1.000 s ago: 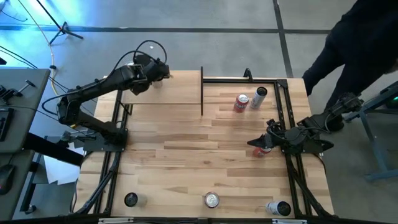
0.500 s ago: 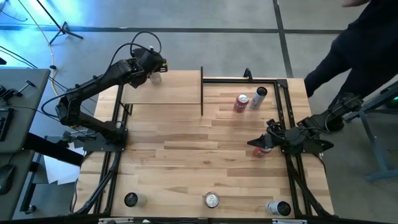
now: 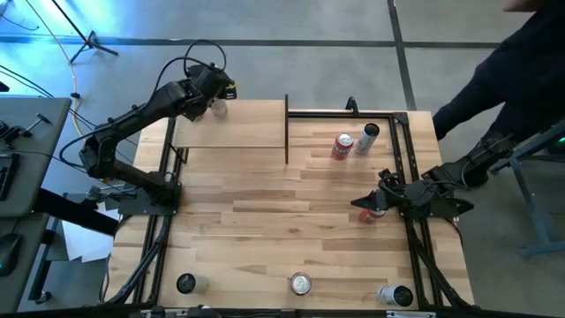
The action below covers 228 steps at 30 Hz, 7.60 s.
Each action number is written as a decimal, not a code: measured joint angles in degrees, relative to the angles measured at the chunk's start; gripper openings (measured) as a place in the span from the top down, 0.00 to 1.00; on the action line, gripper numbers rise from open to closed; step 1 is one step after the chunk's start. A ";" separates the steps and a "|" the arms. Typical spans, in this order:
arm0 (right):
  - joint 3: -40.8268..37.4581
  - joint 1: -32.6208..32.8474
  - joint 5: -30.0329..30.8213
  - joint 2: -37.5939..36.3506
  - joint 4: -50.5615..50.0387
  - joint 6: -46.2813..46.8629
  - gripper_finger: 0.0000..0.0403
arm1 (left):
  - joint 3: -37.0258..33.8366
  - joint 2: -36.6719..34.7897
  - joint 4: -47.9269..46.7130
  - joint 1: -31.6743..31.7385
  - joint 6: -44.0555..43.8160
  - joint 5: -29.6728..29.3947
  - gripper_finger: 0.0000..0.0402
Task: Place canned beverage on shelf
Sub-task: Put the top light orange soda can on the shelf, then put the light orange soda can on the shelf aligned with the other light orange soda can
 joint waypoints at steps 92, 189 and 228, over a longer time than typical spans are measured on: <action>0.00 0.00 0.01 0.00 0.00 0.00 0.01 | 0.00 -3.35 -9.61 -9.19 -7.44 -4.96 0.26; 0.00 0.01 0.01 -0.01 0.00 0.00 0.01 | 0.00 32.10 38.62 -88.56 -10.14 -14.85 0.26; 0.00 -0.01 0.01 -0.01 -0.31 0.00 0.01 | 0.00 26.72 -2.49 -70.96 -32.78 -2.77 0.26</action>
